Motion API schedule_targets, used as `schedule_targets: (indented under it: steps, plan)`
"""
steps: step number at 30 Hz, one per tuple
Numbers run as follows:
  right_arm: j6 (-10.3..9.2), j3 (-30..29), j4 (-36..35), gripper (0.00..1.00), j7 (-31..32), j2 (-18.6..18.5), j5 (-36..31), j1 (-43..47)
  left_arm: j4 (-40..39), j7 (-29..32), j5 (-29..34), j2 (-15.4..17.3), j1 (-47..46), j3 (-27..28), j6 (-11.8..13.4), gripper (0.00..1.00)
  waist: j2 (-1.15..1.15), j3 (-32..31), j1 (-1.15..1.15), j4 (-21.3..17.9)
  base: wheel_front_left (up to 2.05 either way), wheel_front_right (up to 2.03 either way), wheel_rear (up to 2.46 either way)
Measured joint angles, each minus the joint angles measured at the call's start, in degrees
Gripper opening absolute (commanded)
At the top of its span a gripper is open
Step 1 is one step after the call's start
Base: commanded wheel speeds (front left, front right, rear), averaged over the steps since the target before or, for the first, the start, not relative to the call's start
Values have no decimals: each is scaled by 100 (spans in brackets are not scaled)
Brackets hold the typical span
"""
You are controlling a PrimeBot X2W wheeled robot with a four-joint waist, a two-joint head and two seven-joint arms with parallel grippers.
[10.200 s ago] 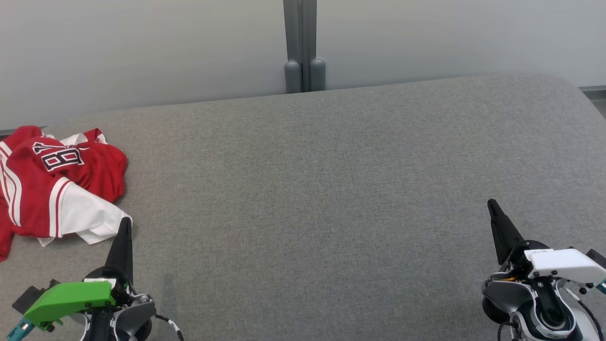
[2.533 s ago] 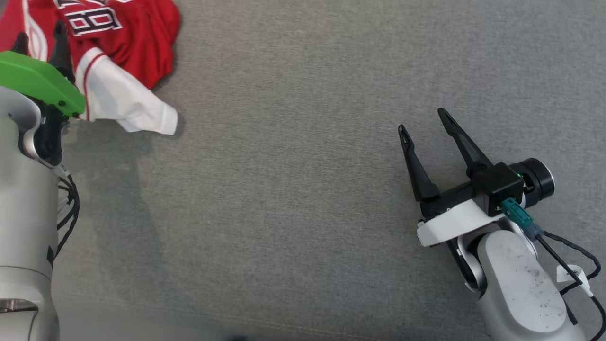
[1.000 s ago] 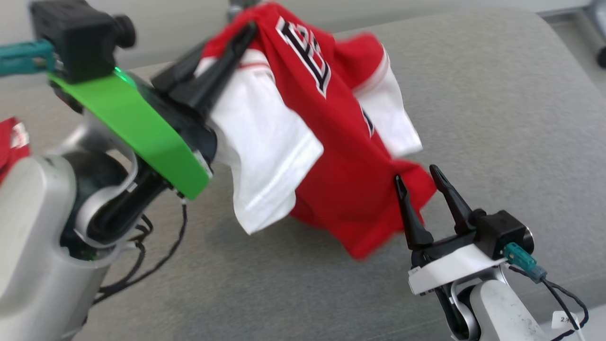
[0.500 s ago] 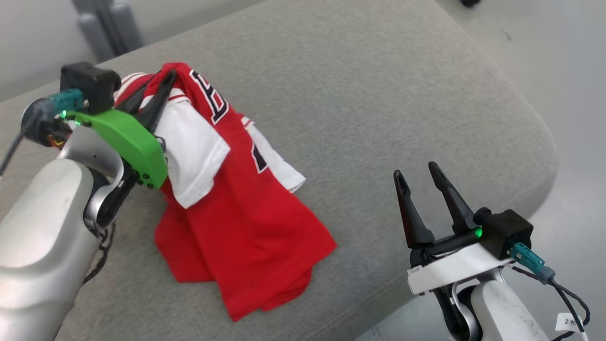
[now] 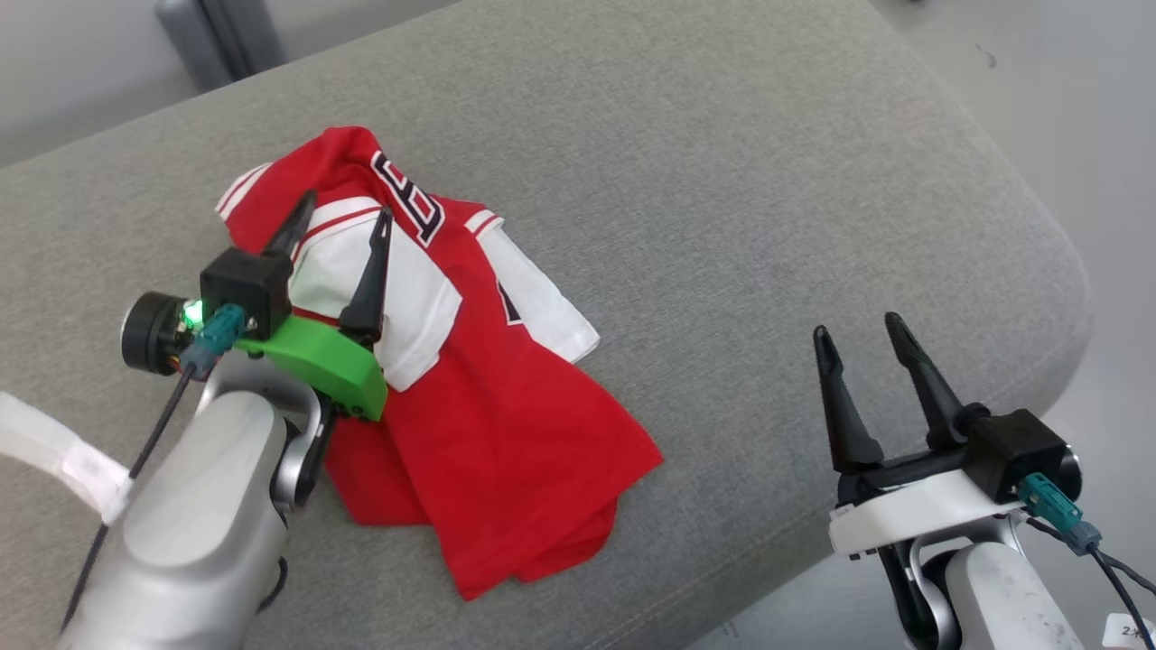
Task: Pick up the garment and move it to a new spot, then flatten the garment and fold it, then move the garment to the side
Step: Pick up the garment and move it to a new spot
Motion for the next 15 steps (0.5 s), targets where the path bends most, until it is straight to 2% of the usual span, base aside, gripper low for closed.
schedule_targets:
  steps: [4,7,11,15]
  plan:
    - [-1,-278,-43,100,0,-4,-335,148,-1029,-23,266,-78,922,482,332,100,0,-115,0,342,0,0,0]
    - [0,-472,-73,100,0,0,-543,296,-1596,-21,366,-189,1859,762,447,100,0,-240,0,658,0,0,0]
    - [0,-634,-102,100,0,0,-664,495,-2085,-23,806,-287,2826,1117,538,100,0,-464,0,1180,0,0,0]
    - [0,-715,-88,100,0,-2,-728,670,-2339,-23,1122,-478,3491,1579,500,100,0,-695,0,1696,0,0,0]
